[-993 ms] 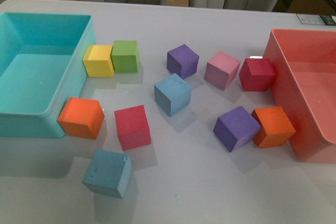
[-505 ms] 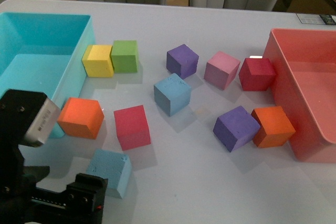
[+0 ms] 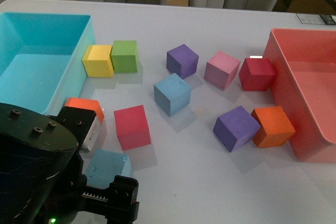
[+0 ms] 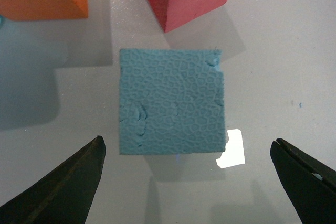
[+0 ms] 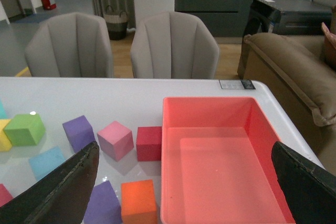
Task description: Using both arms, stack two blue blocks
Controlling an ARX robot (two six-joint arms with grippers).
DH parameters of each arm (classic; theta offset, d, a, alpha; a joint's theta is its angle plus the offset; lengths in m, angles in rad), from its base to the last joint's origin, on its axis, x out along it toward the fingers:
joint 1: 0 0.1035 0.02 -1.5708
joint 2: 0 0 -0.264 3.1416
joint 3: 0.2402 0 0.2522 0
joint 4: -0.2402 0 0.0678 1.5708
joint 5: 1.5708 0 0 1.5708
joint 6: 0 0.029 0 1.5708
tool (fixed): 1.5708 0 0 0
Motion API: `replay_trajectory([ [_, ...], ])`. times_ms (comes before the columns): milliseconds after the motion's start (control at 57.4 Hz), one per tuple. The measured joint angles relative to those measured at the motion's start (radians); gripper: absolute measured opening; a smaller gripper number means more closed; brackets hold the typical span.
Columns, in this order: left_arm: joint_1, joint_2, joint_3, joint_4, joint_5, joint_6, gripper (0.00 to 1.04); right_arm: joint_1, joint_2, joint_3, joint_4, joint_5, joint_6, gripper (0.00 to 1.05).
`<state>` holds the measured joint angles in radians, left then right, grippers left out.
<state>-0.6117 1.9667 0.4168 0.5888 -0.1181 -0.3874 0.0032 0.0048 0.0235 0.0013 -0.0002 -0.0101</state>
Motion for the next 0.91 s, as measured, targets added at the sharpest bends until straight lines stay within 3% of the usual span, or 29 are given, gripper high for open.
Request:
replay_trajectory([
  [488,-0.005,0.051,0.071,-0.026,-0.014,0.040,0.96,0.000,0.000,0.000,0.000,0.000,0.000,0.96],
  [906,0.042,0.152,0.111,-0.026,-0.024,0.118,0.96,0.000,0.000,0.000,0.000,0.000,0.000,0.96],
])
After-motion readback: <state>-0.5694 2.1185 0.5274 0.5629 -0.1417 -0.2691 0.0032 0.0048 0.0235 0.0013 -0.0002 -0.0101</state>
